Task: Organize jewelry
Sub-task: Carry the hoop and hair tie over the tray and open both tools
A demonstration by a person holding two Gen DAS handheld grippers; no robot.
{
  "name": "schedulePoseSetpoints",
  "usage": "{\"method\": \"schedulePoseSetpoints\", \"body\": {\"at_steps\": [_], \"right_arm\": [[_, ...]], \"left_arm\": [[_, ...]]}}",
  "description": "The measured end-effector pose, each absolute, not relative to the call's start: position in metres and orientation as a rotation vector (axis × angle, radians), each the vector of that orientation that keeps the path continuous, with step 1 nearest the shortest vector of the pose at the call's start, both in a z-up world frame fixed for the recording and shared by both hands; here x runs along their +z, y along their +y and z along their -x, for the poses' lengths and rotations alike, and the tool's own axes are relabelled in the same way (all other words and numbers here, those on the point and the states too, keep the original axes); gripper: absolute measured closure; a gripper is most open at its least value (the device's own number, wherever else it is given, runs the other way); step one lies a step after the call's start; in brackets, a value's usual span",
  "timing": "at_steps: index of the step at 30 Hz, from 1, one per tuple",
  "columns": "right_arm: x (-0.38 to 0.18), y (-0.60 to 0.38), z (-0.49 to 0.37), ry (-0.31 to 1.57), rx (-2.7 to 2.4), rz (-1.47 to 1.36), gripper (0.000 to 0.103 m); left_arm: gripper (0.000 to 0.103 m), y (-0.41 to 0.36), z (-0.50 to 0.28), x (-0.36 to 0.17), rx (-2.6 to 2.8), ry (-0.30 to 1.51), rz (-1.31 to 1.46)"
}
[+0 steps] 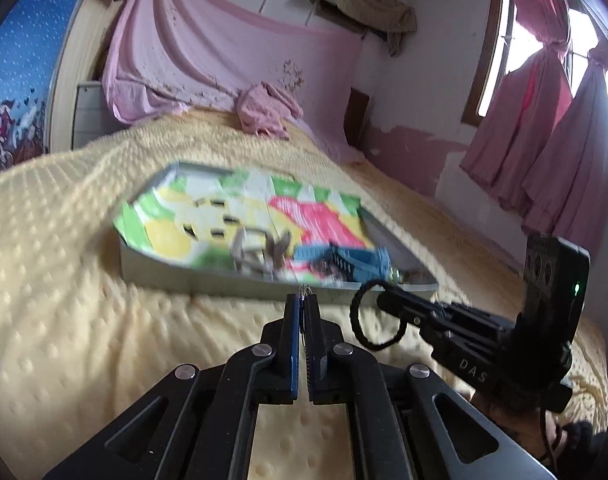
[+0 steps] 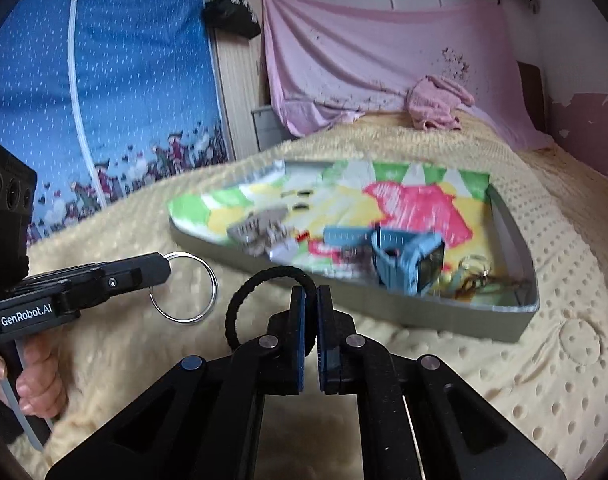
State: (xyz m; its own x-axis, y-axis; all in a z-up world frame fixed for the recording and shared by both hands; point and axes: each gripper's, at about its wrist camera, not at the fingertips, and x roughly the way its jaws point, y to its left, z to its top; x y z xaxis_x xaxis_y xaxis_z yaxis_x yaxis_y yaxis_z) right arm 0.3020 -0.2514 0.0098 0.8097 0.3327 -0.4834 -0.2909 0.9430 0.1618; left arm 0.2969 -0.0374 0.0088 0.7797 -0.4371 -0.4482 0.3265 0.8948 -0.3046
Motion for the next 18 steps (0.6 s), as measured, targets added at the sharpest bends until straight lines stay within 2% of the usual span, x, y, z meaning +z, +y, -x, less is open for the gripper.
{"method": "schedulePoseSetpoints", "body": {"at_steps": [9, 18], "right_arm": [[0.025, -0.252, -0.334, 0.531, 0.233, -0.151, 0.098], [0.021, -0.233, -0.379, 0.63, 0.172, -0.119, 0.098]], "left_arm": [[0.1, -0.022, -0.333, 0.026, -0.259, 0.461, 0.263], [0.1, -0.016, -0.371, 0.012, -0.181, 0.526, 0.281]]}}
